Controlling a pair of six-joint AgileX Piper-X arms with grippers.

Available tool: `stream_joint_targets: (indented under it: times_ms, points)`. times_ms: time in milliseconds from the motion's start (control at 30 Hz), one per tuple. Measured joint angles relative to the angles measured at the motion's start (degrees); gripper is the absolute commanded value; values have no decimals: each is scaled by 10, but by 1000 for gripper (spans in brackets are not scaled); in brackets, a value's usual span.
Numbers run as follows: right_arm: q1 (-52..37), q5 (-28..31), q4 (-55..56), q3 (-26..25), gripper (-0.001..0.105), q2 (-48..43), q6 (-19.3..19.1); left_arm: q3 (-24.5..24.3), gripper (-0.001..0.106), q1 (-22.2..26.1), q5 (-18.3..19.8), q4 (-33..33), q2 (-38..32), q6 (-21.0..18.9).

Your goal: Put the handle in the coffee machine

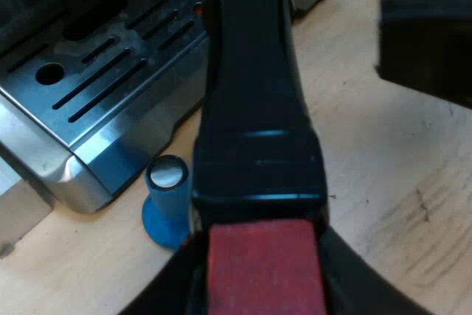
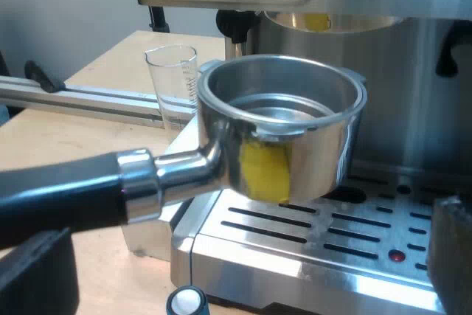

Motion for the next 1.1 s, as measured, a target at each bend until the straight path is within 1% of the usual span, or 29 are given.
stream_joint_targets:
  times_ms: [67, 133, 167, 267, 433, 467, 500, 567, 600, 633, 733, 800, 933, 1033, 1100]
  points:
    - [0, 9, -5, 0, 98, 0, -13, 4, 0, 18, 26, -9, 18, 5]
    - [0, 16, -11, 0, 98, 0, -16, 3, 0, 27, 42, -12, 27, 13]
    - [0, 18, -19, 0, 98, 0, -18, 3, 0, 35, 52, -15, 35, 30]
    - [0, 22, -22, 0, 98, 0, -19, 3, 0, 50, 54, -16, 46, 63]
    - [0, 24, -26, 0, 98, 0, -20, 3, 0, 94, 65, -16, 71, 91]
    - [0, 25, -25, 0, 98, 0, -20, 3, 0, 109, 74, -16, 80, 99]
    - [0, 26, -25, 0, 98, 0, -20, 3, 0, 115, 80, -16, 83, 102]
    - [0, 27, -25, 0, 98, 0, -21, 3, 0, 144, 109, -17, 100, 122]
    - [0, 27, -25, 0, 98, 0, -21, 3, 0, 149, 114, -17, 104, 126]
    - [0, 27, -25, 0, 98, 0, -21, 3, 0, 157, 118, -17, 113, 141]
    - [0, 27, -25, 0, 98, 0, -21, 3, 0, 166, 126, -20, 136, 172]
    - [0, 27, -25, 0, 98, 0, -21, 3, 0, 170, 129, -22, 150, 180]
    - [0, 25, -25, 0, 98, 0, -21, 3, 0, 170, 130, -41, 189, 212]
    - [0, 25, -25, 0, 98, 0, -21, 0, 0, 170, 148, -45, 218, 234]
    - [0, 25, -25, 0, 98, 0, -21, -4, 0, 170, 152, -45, 232, 246]
